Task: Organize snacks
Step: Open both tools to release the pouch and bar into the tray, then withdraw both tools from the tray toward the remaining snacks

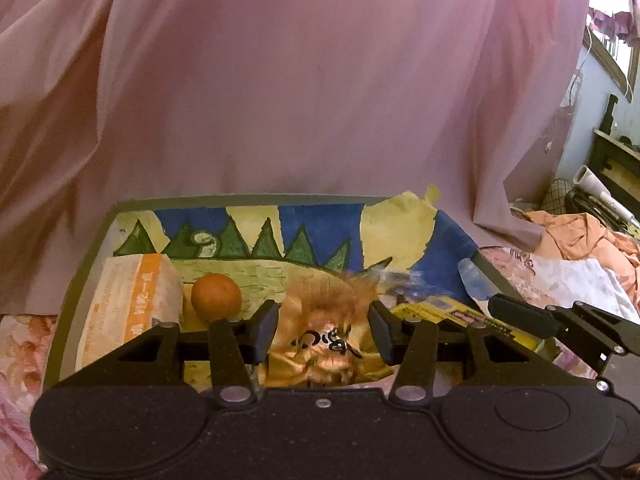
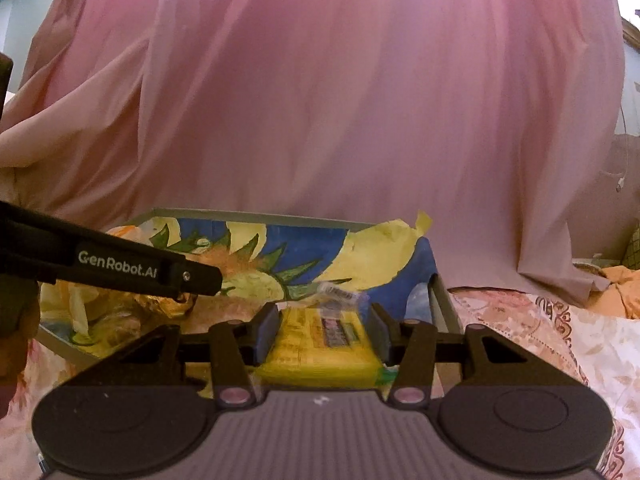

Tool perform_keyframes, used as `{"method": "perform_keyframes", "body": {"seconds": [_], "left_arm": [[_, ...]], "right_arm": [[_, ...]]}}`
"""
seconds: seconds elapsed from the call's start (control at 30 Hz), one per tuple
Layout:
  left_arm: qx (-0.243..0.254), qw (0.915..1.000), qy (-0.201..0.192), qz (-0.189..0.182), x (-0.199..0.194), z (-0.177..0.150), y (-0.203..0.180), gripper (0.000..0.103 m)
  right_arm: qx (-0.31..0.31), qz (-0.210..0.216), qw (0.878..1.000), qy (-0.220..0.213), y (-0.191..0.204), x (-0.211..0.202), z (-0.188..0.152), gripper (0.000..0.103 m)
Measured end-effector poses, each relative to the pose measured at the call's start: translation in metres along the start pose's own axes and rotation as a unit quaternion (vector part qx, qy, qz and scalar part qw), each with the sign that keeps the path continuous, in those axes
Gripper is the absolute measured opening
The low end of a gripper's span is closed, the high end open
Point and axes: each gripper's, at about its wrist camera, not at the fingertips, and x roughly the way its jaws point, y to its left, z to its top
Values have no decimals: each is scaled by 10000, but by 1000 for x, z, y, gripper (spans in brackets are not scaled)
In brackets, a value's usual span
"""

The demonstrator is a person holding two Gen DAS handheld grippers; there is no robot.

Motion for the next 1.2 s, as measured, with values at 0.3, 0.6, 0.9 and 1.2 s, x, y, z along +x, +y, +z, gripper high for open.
{"method": "perform_keyframes", "body": {"seconds": [0.3,0.6,0.9,1.2], "left_arm": [[-293,9992,-248,85,-19,6,5,82],[-381,9960,-765,245,-68,12,5,102],[-376,9907,-1243,407,-124,2,0,102],[-186,9867,-1535,503,-173,-34,-6,102]], "right_arm": [[-39,-95,9997,-237,3,-17,7,84],[47,-284,9973,-677,-2,-63,18,101],[87,-387,9944,-979,-2,-114,20,103],[67,-455,9928,-1106,7,-163,1,103]]}}
